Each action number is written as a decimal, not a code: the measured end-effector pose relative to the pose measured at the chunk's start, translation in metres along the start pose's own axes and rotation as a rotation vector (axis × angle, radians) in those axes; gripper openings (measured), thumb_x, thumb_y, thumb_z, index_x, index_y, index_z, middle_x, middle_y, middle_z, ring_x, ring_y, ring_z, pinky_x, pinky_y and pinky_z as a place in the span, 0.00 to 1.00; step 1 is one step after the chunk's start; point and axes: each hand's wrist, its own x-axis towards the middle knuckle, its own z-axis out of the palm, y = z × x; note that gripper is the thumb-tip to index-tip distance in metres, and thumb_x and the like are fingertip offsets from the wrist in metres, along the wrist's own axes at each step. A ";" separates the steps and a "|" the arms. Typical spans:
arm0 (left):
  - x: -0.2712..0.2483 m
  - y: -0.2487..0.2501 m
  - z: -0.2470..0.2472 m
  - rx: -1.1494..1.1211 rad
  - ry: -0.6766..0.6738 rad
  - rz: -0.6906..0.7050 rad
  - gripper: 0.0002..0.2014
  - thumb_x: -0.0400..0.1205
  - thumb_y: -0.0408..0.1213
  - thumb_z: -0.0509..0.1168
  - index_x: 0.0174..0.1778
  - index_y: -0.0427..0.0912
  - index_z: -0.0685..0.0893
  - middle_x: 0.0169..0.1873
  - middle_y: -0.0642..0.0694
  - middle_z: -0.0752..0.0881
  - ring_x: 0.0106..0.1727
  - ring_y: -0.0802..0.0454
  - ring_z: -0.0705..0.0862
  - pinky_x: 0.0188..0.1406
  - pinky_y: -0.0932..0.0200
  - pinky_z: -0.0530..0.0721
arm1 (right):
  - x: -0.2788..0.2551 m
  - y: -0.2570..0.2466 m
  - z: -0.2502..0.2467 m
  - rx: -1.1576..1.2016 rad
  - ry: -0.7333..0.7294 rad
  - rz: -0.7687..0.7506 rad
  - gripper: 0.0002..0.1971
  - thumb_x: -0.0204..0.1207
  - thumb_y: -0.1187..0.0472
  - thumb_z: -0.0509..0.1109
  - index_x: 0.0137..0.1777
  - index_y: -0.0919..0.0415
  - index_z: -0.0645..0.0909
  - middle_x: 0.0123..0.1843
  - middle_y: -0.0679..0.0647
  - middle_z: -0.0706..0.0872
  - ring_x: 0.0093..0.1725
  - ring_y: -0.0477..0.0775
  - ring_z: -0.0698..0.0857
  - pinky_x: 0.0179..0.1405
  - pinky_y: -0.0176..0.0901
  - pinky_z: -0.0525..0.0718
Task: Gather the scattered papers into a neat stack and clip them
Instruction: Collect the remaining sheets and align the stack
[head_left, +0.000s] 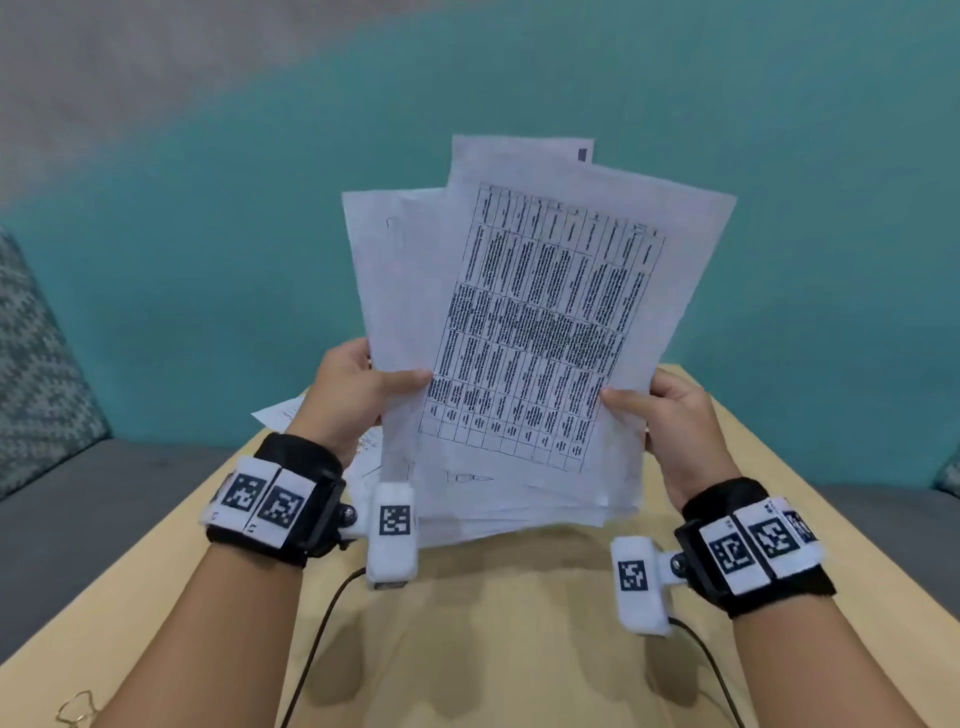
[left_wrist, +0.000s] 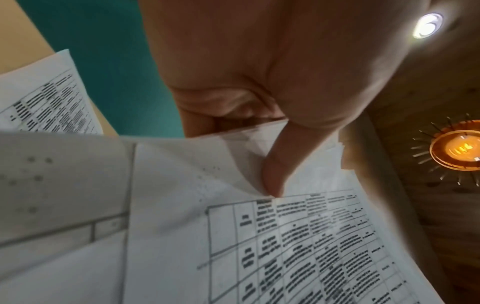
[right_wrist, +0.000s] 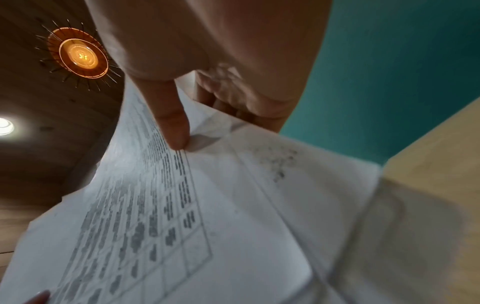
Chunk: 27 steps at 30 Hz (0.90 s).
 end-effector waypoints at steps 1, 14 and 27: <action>0.000 0.001 0.001 0.003 0.000 0.019 0.12 0.77 0.22 0.75 0.54 0.37 0.89 0.44 0.45 0.96 0.41 0.51 0.93 0.38 0.57 0.90 | 0.000 -0.002 -0.001 0.016 0.005 -0.004 0.08 0.77 0.69 0.75 0.53 0.58 0.89 0.44 0.46 0.94 0.42 0.47 0.91 0.40 0.39 0.86; -0.008 0.006 0.024 0.083 0.147 0.145 0.36 0.73 0.34 0.81 0.76 0.46 0.75 0.68 0.43 0.85 0.58 0.52 0.89 0.56 0.58 0.90 | 0.005 -0.010 0.000 0.402 0.193 0.223 0.25 0.72 0.75 0.78 0.67 0.81 0.77 0.58 0.72 0.90 0.54 0.69 0.92 0.53 0.64 0.91; -0.023 -0.003 0.068 -0.500 0.061 -0.167 0.24 0.75 0.19 0.74 0.65 0.41 0.88 0.57 0.44 0.94 0.59 0.40 0.92 0.61 0.41 0.90 | -0.002 -0.005 0.025 0.654 0.324 0.359 0.23 0.72 0.61 0.81 0.65 0.69 0.85 0.59 0.64 0.92 0.54 0.70 0.92 0.50 0.66 0.91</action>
